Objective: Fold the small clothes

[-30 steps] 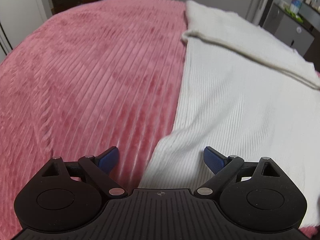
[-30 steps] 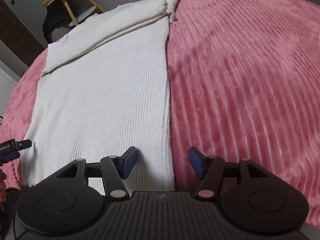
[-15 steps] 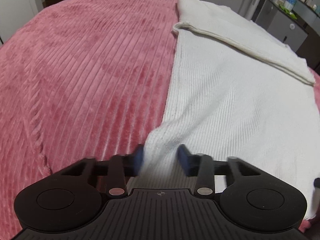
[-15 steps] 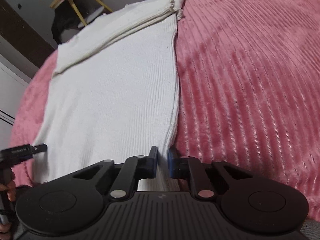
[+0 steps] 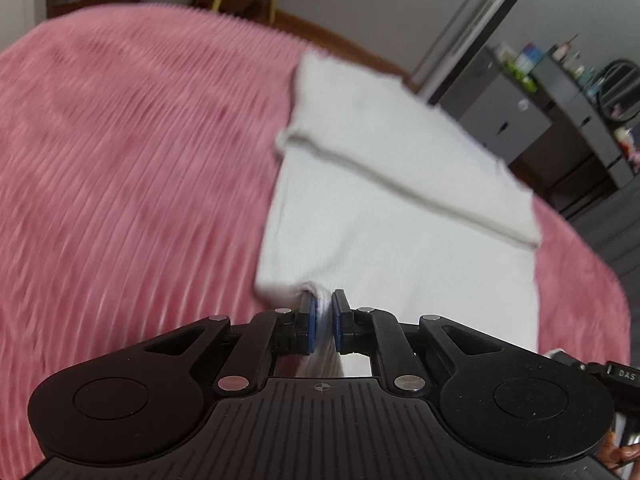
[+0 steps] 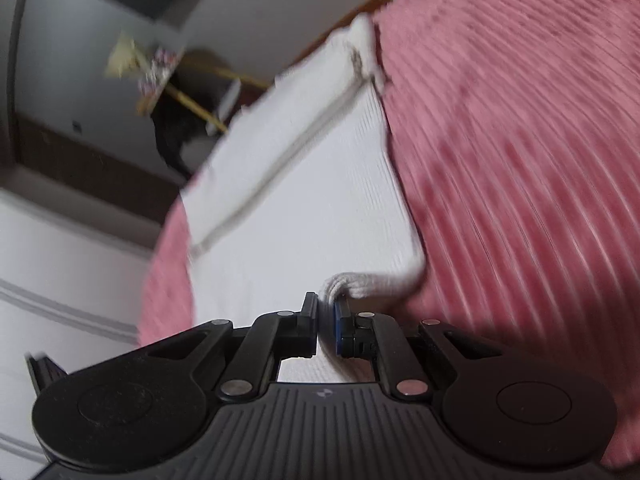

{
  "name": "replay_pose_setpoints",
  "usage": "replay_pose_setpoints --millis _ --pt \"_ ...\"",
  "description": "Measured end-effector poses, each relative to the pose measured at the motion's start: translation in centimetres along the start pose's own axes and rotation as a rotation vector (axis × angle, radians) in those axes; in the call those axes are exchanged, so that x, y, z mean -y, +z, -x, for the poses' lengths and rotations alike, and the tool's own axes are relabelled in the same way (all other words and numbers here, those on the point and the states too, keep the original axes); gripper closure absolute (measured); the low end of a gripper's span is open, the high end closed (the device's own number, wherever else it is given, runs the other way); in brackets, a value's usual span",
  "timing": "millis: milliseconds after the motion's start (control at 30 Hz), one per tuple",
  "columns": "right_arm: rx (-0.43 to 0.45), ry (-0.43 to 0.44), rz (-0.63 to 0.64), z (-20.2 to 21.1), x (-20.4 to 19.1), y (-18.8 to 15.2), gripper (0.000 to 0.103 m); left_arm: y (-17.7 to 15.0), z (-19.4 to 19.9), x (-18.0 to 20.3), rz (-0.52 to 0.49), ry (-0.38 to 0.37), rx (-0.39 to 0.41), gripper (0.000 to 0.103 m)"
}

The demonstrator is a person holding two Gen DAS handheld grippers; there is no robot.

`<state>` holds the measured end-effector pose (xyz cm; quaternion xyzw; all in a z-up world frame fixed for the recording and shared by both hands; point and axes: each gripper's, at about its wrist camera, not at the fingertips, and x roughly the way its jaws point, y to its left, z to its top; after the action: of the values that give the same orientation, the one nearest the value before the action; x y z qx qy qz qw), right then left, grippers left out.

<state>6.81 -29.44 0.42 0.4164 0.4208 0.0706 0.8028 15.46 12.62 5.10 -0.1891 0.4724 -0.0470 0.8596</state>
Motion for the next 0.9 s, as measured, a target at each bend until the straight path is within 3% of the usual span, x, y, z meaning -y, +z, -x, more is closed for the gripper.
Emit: replay_pose_setpoints --millis 100,167,233,267,300,333,400,433,533,633,767,900 --pt "0.087 0.019 -0.01 -0.8 -0.7 2.5 0.096 2.7 -0.9 0.7 0.009 0.005 0.059 0.092" --pt "0.125 0.026 -0.02 -1.9 -1.0 4.3 0.096 4.2 -2.1 0.8 0.022 0.068 0.118 0.092" --pt "0.159 -0.004 0.015 -3.3 -1.5 5.9 0.095 5.0 -3.4 0.8 0.023 0.133 0.173 0.081" --pt "0.172 -0.019 0.029 -3.8 -1.6 6.4 0.094 5.1 -3.9 0.6 0.031 0.153 0.193 0.068" --pt "0.189 -0.038 0.035 -4.3 -1.6 6.9 0.09 5.1 -4.2 0.4 0.032 0.154 0.204 0.06" --pt "0.218 -0.057 0.054 -4.5 -1.6 7.3 0.086 4.9 -4.3 0.1 0.024 0.143 0.213 0.058" --pt "0.268 -0.078 0.114 -4.1 -1.7 7.6 0.062 4.1 -4.0 -0.4 -0.011 0.13 0.237 0.044" --pt "0.286 -0.093 0.155 -3.4 -1.3 7.6 0.058 3.4 -3.7 -0.8 -0.039 0.134 0.252 0.04" --pt "0.281 -0.186 0.389 -2.3 -1.6 6.2 0.056 0.8 -2.8 -1.2 -0.209 0.217 0.275 0.038" --pt "0.226 -0.282 0.595 -2.0 -1.8 3.9 0.056 -2.1 -2.6 -1.2 -0.371 0.275 0.197 0.038" --pt "0.153 -0.219 0.539 -1.2 -0.7 2.6 0.056 -5.4 -1.2 -1.1 -0.416 0.251 0.175 0.038" --pt "0.182 -0.193 0.532 -0.8 -1.7 2.1 0.056 -7.4 -0.7 0.2 -0.565 0.244 0.161 0.038"
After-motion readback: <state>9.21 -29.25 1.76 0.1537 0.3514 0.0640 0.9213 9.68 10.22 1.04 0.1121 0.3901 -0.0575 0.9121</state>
